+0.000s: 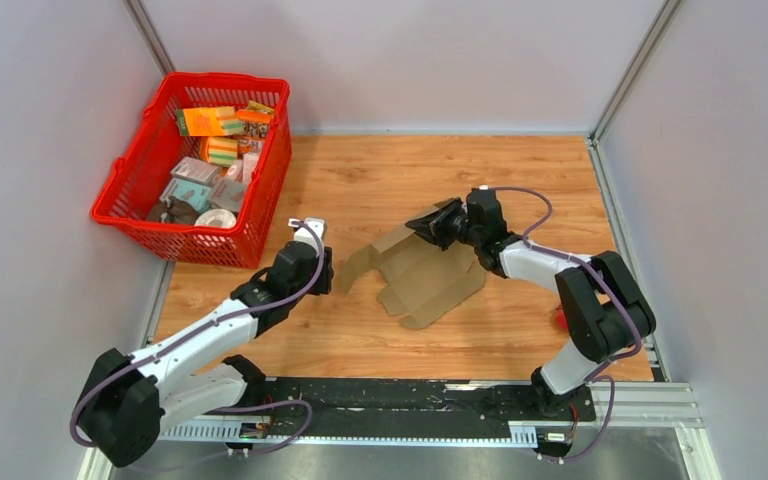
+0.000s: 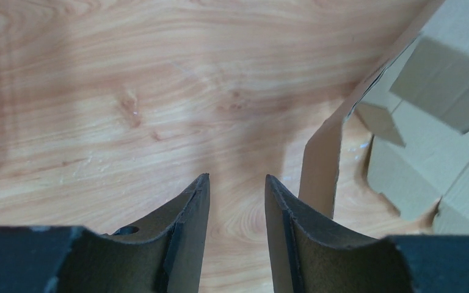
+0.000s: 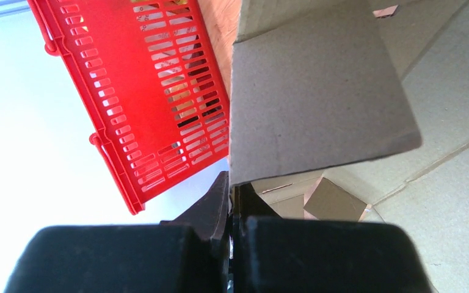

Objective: Fold the paper box

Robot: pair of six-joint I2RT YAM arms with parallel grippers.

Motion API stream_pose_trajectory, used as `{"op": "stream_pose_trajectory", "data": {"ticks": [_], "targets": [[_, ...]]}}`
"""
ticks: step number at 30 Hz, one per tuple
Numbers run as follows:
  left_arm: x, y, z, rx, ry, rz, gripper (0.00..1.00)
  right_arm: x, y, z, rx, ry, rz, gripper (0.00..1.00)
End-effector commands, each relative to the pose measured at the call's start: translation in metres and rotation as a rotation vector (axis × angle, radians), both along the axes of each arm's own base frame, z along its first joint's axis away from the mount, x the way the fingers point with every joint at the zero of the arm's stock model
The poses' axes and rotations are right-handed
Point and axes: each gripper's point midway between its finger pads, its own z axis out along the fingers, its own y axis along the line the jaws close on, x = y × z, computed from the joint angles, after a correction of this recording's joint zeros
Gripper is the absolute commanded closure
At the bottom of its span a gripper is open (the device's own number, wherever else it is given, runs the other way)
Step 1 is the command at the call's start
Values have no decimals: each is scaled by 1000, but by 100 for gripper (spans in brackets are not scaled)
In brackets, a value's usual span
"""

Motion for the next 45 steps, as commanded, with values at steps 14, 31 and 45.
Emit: {"op": "stream_pose_trajectory", "data": {"ticks": [14,31,45], "targets": [[8,-100,21,-98,-41,-469,58,16,8,21,57,-85,43,100],[17,-117,2,-34,-31,-386,54,12,5,-2,-37,-184,96,97],[10,-119,-15,-104,-57,-309,54,6,-15,-39,-132,-221,98,96]]}}
